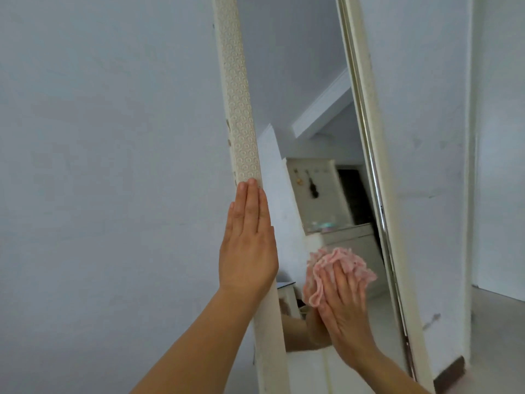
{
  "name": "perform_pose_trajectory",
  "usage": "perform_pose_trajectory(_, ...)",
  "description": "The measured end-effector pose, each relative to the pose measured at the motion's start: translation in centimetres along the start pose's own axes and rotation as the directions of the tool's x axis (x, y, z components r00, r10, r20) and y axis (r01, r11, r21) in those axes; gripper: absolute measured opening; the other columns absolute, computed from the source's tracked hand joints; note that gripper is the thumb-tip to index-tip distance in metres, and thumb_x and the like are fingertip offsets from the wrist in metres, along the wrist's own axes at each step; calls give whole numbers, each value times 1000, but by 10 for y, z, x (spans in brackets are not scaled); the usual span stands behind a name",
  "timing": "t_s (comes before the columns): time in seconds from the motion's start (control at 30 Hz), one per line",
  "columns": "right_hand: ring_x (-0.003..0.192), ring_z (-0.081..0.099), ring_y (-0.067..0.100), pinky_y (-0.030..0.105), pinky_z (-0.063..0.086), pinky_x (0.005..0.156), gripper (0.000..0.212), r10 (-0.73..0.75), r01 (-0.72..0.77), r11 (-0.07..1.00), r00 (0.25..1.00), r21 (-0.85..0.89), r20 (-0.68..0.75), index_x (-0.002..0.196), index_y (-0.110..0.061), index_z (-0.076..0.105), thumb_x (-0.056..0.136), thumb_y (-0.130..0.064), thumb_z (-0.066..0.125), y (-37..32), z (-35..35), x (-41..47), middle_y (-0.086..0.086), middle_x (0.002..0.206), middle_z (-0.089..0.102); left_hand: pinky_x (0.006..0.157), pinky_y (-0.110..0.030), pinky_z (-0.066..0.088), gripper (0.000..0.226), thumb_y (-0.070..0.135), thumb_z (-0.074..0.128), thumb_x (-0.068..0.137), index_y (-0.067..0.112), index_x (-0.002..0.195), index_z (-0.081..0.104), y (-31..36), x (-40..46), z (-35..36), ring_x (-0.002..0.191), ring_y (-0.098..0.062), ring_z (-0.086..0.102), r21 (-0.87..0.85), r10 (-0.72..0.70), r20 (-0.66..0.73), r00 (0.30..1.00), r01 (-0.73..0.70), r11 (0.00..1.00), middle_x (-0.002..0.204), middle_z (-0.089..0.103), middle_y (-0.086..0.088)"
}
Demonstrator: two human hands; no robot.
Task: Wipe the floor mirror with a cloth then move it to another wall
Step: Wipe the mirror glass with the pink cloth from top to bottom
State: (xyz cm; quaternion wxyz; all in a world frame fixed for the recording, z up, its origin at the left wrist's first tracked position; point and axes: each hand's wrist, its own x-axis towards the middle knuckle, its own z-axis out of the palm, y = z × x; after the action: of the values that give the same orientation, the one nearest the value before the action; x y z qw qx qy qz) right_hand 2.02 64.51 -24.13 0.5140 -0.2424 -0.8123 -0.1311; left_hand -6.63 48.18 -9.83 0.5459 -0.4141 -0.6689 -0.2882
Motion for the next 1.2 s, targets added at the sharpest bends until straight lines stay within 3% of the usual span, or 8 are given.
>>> perform_pose_trajectory(0.13,145,-1,26,50,7,111,54,-73,72,983,997,168,-2,151,-19,0,101,-40,5,-7,-7,16,-1,160,-11,114,-36,6,57,10,37,90,-6,143,21,2,-3,1,141,-25,6,-22,-6,-10,1000,5,1000,153,22,-20)
perform_pose_trajectory(0.23,148,-3,22,51,7,116,51,-137,138,964,990,229,-23,151,-20,9,103,-38,15,-25,-37,88,1,161,-2,115,-36,7,57,11,33,91,-5,143,18,1,-7,0,142,-23,5,-46,3,5,1000,-3,999,153,20,-19)
perform_pose_trajectory(0.43,143,-23,15,43,-21,113,52,-161,129,943,984,308,82,148,-36,-4,100,-43,16,-67,-75,173,-6,159,-13,115,-38,12,54,16,30,92,-2,143,23,-5,-28,-9,142,-23,12,-40,57,30,998,-56,998,153,24,-16)
perform_pose_trajectory(0.63,142,-25,10,37,-25,112,49,-235,188,923,966,337,104,138,-45,-25,95,-51,-1,-68,-55,98,-13,152,-22,117,-38,7,54,19,27,94,2,144,16,-7,-60,-12,144,-14,-4,-26,50,45,998,-48,998,153,13,-9)
perform_pose_trajectory(0.73,145,-17,17,40,-20,114,51,-253,211,916,964,340,84,145,-40,-18,98,-47,0,-62,-39,38,-13,156,-21,117,-38,4,55,17,28,93,2,144,14,0,-73,-10,144,-17,1,-11,29,63,998,-28,1000,154,14,-10)
perform_pose_trajectory(0.87,146,-11,25,52,-2,113,53,-246,226,937,968,267,45,151,-24,-6,101,-39,6,-52,-13,-59,-3,159,-15,117,-37,2,51,15,25,95,-1,143,17,10,-88,-5,143,-15,-13,-29,0,74,997,2,1000,154,16,-14)
perform_pose_trajectory(1.03,144,-4,40,59,14,107,58,-325,308,939,940,153,101,152,-15,0,100,-37,15,-35,14,-168,11,159,-5,118,-37,-1,64,5,43,88,-4,144,14,20,-106,0,143,-20,-15,19,-25,110,994,23,1000,154,8,-15)
perform_pose_trajectory(1.2,145,-3,38,57,12,109,56,-239,205,957,958,204,160,152,-20,1,101,-38,14,-40,10,-185,8,160,-2,118,-38,-3,64,8,41,89,-1,144,10,26,-126,-4,143,-20,-16,66,-1,135,991,-8,998,153,10,-15)
